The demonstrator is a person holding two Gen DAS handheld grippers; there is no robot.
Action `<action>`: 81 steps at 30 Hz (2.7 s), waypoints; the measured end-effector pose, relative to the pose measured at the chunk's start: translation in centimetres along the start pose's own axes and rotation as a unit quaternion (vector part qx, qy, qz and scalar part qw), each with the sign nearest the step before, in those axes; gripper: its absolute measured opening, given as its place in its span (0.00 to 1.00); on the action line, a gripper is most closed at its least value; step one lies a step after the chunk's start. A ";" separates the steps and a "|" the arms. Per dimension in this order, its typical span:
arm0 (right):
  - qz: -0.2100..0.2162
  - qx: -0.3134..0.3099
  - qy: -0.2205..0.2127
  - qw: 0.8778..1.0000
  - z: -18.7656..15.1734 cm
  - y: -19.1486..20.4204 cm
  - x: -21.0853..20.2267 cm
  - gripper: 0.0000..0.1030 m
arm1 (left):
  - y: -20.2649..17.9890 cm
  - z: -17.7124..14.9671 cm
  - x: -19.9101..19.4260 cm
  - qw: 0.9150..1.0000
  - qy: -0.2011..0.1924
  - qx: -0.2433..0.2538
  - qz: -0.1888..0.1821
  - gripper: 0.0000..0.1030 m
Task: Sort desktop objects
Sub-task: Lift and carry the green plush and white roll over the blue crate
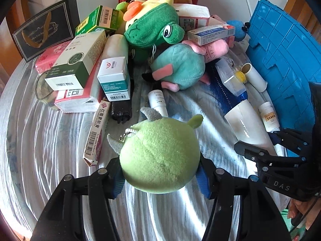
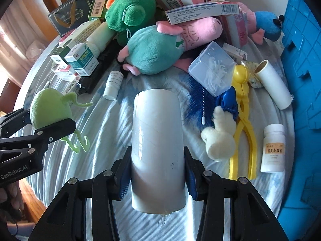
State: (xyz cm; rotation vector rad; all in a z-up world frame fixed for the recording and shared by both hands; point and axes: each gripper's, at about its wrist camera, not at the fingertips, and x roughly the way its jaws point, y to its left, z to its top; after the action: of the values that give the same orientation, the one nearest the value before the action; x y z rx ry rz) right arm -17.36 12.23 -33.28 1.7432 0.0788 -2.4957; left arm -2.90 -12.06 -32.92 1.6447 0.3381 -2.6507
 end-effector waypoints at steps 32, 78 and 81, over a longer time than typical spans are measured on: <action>0.021 -0.029 -0.090 0.995 0.8 2.1 -16.4 0.44 | -2.6 4.3 -14.4 0.994 -0.100 0.034 0.032 0.56; 0.048 -0.028 -0.245 0.968 -0.9 -2.1 -35.7 0.44 | -12.7 8.0 -28.1 0.972 -0.217 0.089 0.034 0.56; 0.046 -0.022 -0.253 0.966 -1.3 -2.8 -36.7 0.44 | -13.8 8.2 -28.3 0.970 -0.220 0.096 0.030 0.56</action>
State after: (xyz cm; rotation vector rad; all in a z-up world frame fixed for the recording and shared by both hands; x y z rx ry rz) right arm -3.96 16.98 0.68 1.0195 0.0131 -2.7514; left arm 0.95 -3.18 -1.81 1.0230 0.0235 -2.9699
